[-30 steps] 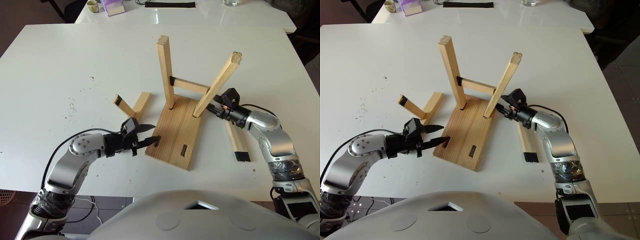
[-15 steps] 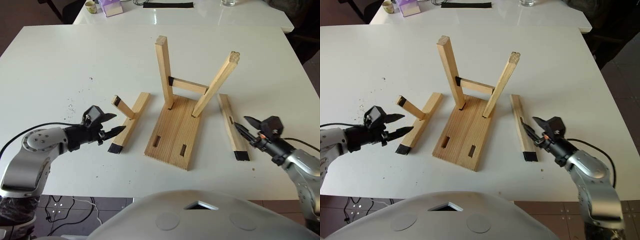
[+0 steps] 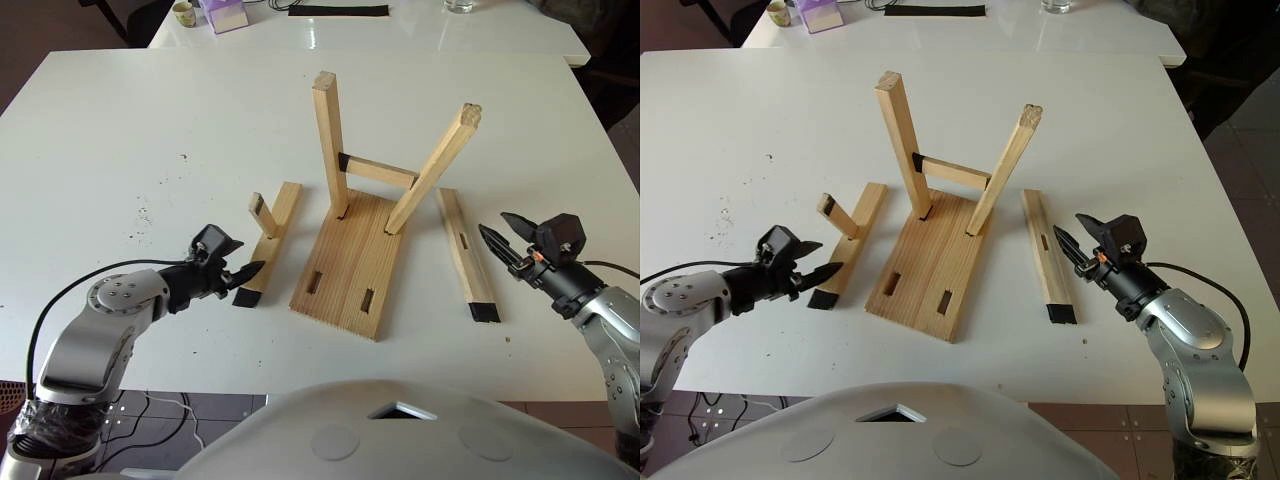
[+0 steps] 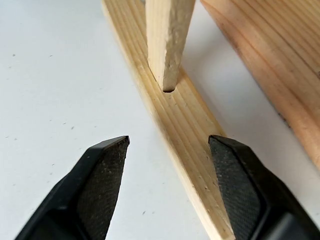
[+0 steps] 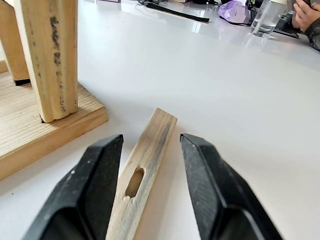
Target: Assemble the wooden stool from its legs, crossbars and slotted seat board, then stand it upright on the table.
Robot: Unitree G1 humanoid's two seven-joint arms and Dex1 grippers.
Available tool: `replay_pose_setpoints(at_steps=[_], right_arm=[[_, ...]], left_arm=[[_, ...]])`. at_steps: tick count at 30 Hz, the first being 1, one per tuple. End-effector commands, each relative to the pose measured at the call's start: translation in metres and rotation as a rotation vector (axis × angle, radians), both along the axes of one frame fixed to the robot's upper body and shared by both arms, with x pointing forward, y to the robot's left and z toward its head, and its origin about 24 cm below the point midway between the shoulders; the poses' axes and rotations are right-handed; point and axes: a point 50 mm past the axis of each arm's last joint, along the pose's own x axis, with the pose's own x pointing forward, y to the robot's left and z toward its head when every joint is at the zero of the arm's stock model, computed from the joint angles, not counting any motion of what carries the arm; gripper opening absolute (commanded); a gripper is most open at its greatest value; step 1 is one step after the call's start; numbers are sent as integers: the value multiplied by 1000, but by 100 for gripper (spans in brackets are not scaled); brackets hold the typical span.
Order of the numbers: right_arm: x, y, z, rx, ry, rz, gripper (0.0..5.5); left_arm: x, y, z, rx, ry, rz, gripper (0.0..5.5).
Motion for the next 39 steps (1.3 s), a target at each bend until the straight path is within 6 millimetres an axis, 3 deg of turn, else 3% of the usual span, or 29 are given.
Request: replay_pose_setpoints(at_steps=[1,6,13,17,21,26,31,35,39], right_arm=[[2,1,0,-16,9,7,211],[0,1,-1,-17,13,-1,211],[5,6,-2,-7,-4,0,211],[6,7,-3,-12,-5,5,211],[7,7,-4,-16,-2,12,211],[12,6,-5,-25,-1,30,211],[15,7,-5,-29,-2,46,211],[19,9,-6,-31,1,69,211],[22,8,-4,-39,4,80,211]], left_arm=[[-1,-1,-3,25,30,2,296],[6,4,2,63,17,-11,296],[19,27,-5,192,9,-45,296],[32,20,10,81,-35,-74,296],[33,18,17,27,-40,-122,296],[33,23,13,18,-24,-115,296],[32,25,-5,38,8,-110,296],[35,19,-25,13,25,-100,296],[34,12,-29,-10,25,-112,296]])
